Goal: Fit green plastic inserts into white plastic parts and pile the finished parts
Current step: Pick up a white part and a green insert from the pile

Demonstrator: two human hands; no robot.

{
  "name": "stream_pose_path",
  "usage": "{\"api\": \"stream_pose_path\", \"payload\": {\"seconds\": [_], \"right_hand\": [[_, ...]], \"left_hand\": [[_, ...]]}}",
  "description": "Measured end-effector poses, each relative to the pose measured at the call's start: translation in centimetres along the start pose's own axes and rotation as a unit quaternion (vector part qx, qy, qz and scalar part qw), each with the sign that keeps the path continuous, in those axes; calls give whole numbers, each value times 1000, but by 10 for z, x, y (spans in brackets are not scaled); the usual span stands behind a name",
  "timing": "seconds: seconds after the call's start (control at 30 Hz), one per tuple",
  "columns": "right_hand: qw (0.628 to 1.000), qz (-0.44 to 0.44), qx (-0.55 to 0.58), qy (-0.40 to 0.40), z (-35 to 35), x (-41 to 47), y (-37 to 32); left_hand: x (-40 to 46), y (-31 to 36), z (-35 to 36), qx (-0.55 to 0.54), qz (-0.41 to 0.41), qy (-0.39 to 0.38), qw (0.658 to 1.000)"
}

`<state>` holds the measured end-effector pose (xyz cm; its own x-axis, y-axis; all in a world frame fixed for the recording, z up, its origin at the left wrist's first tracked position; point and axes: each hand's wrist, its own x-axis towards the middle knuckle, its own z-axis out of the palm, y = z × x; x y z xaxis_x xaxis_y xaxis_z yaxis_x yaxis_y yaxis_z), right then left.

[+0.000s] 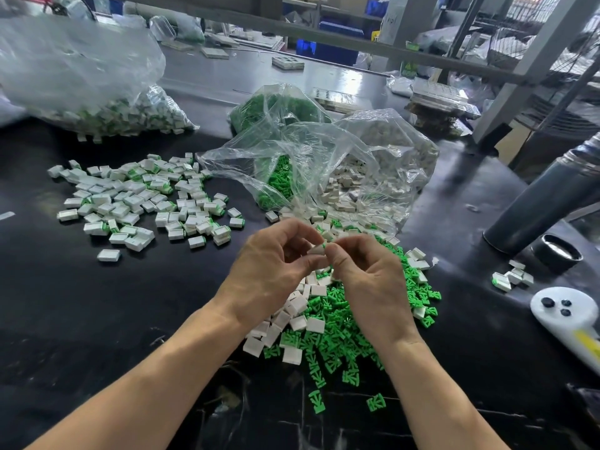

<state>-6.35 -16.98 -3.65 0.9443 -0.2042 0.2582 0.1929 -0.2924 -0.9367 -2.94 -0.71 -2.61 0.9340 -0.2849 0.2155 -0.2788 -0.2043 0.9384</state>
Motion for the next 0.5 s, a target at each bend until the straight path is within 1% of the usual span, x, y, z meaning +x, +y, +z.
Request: {"api": "stream_pose_path", "payload": {"seconds": [0.13, 0.23, 0.33, 0.4, 0.5], "right_hand": [[1000, 11, -9, 5, 1, -1, 0], [999, 22, -19, 18, 2, 0, 0], [998, 34, -25, 42, -2, 2, 2], [997, 39, -43, 53, -8, 4, 4], [995, 55, -52, 60, -13, 6, 8]], "left_hand": [[0, -2, 0, 66, 28, 6, 997], [1, -3, -4, 152, 67, 24, 986], [5, -9, -16, 230, 50, 51, 971], [10, -18, -29, 307, 22, 89, 947], [19, -28, -46, 423, -7, 158, 892]]}}
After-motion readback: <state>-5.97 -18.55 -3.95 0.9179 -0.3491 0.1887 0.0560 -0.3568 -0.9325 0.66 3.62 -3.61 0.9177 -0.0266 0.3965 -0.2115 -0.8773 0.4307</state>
